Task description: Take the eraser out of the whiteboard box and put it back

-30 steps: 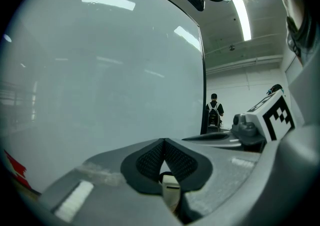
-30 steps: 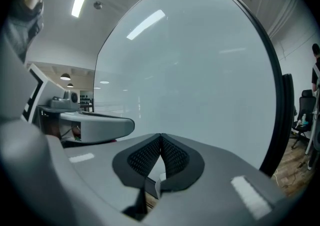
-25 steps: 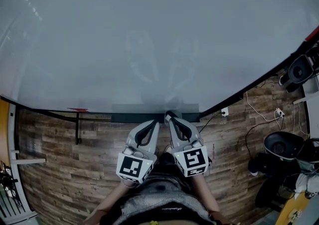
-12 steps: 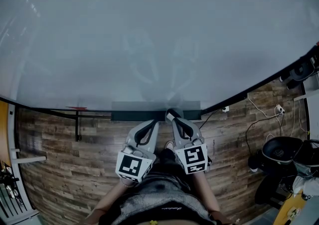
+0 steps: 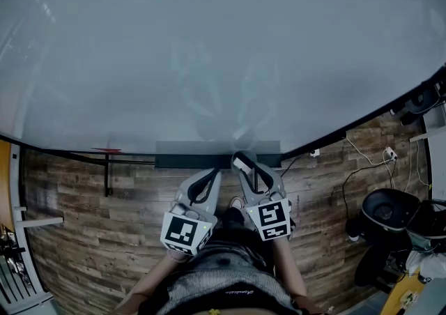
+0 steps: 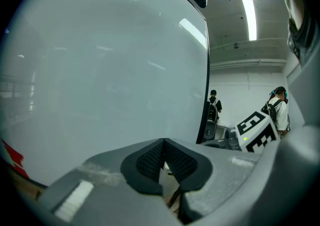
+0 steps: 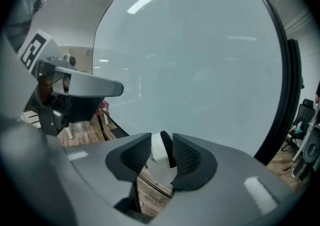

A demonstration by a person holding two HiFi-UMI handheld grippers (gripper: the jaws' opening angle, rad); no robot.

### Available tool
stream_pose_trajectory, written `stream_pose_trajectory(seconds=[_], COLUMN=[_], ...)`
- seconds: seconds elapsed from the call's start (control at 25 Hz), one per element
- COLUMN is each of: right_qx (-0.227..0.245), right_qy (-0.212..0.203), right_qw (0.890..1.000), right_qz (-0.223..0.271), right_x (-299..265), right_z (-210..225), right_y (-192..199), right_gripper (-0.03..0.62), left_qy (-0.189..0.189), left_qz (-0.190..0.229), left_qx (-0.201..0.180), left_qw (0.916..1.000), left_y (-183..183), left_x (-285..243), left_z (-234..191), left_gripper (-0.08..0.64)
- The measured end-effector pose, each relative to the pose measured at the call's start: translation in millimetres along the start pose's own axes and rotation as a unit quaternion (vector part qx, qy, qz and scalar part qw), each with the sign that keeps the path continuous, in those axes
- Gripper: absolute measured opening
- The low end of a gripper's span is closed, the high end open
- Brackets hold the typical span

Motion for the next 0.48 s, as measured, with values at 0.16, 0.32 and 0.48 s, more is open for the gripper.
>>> stream_pose_trajectory(seconds=[0.16,0.32,0.48], right_qx=[0.005,0.005,0.006], right_qy=[-0.012,-0.017,-0.028], right_qw=[1.0,0.999,0.999], right_qz=[-0.019,-0.026,-0.032], right_x=[-6.6,-8.8,-15.4], right_z=[4.4,7.0,8.4], right_y=[5.2,6.9,8.4], right_gripper=[0.163,0.187,0.192], left_qy=[0.003,-0.009,-0.013], left_qz=[0.017,0.014,0.027], left_qx=[0.001,0.0,0.004], left_qw=[0.9999,0.9999,0.9995], left_y=[3.2,2.2,3.3], left_x=[-1.2,4.5,6.0], left_z=[-3.1,-4.6,-8.8], left_gripper=[0.0,0.0,0.0])
Point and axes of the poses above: the fingertips, and each gripper's own axes: x backward along the fingers, z to its right, y out of its underside, the point moved 7 cm from there along x, backward along the fingers, and after that the axes turned 4 degrees about x, right-handed, at the moved point
